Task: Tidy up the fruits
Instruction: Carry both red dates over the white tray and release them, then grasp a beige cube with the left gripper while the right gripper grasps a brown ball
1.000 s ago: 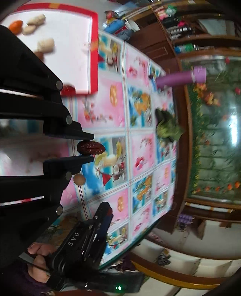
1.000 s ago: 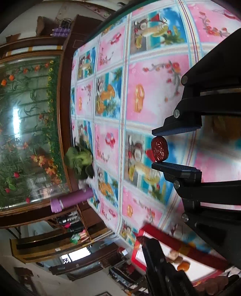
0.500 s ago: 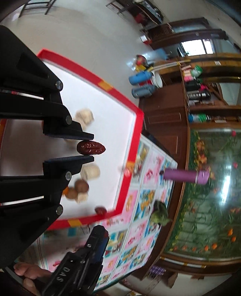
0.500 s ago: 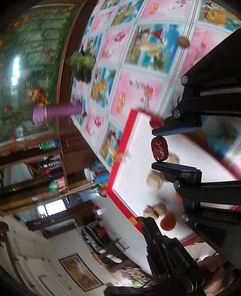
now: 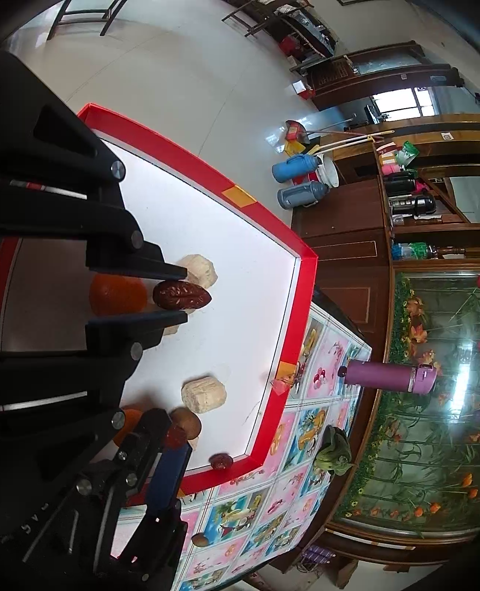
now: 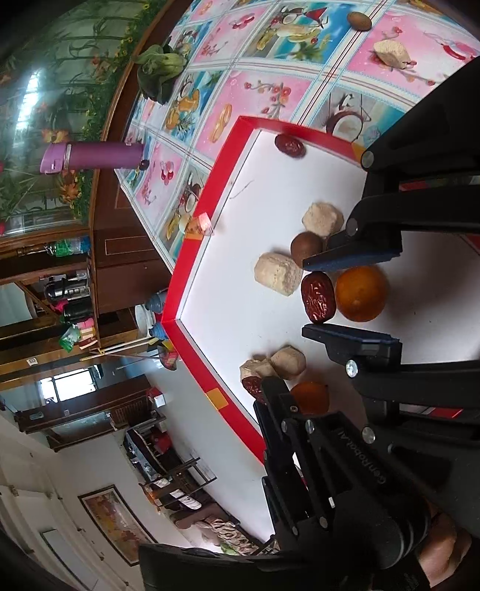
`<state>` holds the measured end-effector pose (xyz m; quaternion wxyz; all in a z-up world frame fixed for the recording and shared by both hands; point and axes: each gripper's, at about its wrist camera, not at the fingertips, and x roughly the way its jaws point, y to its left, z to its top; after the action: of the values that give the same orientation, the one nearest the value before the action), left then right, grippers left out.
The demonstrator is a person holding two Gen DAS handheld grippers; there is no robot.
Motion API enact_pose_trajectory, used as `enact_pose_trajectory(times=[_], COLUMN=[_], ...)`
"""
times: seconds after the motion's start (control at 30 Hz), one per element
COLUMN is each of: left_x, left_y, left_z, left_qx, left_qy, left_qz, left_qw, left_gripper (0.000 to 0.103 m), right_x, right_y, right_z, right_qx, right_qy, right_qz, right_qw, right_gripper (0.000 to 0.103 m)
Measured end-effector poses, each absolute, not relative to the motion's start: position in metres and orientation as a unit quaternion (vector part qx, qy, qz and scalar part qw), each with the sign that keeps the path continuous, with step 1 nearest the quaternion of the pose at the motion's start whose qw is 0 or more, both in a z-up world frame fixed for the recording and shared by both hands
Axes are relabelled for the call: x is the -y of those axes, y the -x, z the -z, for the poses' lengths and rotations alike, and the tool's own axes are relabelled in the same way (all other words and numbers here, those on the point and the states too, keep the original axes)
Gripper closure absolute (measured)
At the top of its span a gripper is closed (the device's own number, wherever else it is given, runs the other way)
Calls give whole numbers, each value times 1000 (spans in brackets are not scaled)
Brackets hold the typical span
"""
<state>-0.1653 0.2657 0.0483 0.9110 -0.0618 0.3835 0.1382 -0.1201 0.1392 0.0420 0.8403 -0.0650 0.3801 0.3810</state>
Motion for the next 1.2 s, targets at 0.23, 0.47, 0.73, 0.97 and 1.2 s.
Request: enact_pose_trajectory(times=[0.23,0.47,0.73,0.97,1.2], left_x=[-267,-267,-228,-148,-95], left_y=[162,162,164,152,136], left_z=[-42,-49,-75,-82,-73], left_qx=[-397,-390,-363,-368,-395], left_qy=[63,73,53,1,-35], left_qz=[-150,-156,-109,-2,52], left_qw=[903,905,924,930,917], left_gripper=[62,35,30,29,29], right_x=[-143,-115,-11,75,83], right_y=[120,114,96,64,45], right_z=[-36,-47,-60,-41,-31], right_qx=[-394,-390,-348,-377,-390], right_qy=[68,32,1,-7,-9], right_qz=[-380,-379,-310,-200,-192], right_qw=[834,839,885,904,900], right_gripper=[74,61,61,61,61])
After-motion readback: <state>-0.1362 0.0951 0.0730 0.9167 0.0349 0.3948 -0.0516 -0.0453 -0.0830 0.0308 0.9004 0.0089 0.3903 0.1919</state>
